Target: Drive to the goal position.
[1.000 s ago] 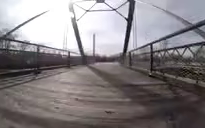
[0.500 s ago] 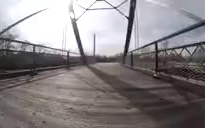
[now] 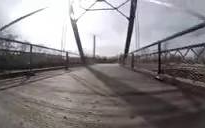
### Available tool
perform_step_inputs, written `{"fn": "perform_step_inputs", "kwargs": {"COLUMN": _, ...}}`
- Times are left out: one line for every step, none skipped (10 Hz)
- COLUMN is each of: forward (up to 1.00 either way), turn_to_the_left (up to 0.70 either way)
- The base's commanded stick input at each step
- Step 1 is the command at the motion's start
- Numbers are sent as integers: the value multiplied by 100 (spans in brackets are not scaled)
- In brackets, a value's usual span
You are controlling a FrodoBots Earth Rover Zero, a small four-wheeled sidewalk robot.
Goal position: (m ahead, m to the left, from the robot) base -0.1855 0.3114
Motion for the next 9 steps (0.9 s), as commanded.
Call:
{"fn": "perform_step_inputs", "kwargs": {"forward": 92, "turn_to_the_left": 0}}
{"fn": "perform_step_inputs", "kwargs": {"forward": 91, "turn_to_the_left": -3}}
{"fn": "perform_step_inputs", "kwargs": {"forward": 90, "turn_to_the_left": -10}}
{"fn": "perform_step_inputs", "kwargs": {"forward": 89, "turn_to_the_left": -17}}
{"fn": "perform_step_inputs", "kwargs": {"forward": 88, "turn_to_the_left": -25}}
{"fn": "perform_step_inputs", "kwargs": {"forward": 87, "turn_to_the_left": -32}}
{"fn": "perform_step_inputs", "kwargs": {"forward": 68, "turn_to_the_left": -24}}
{"fn": "perform_step_inputs", "kwargs": {"forward": 49, "turn_to_the_left": -17}}
{"fn": "perform_step_inputs", "kwargs": {"forward": 29, "turn_to_the_left": -9}}
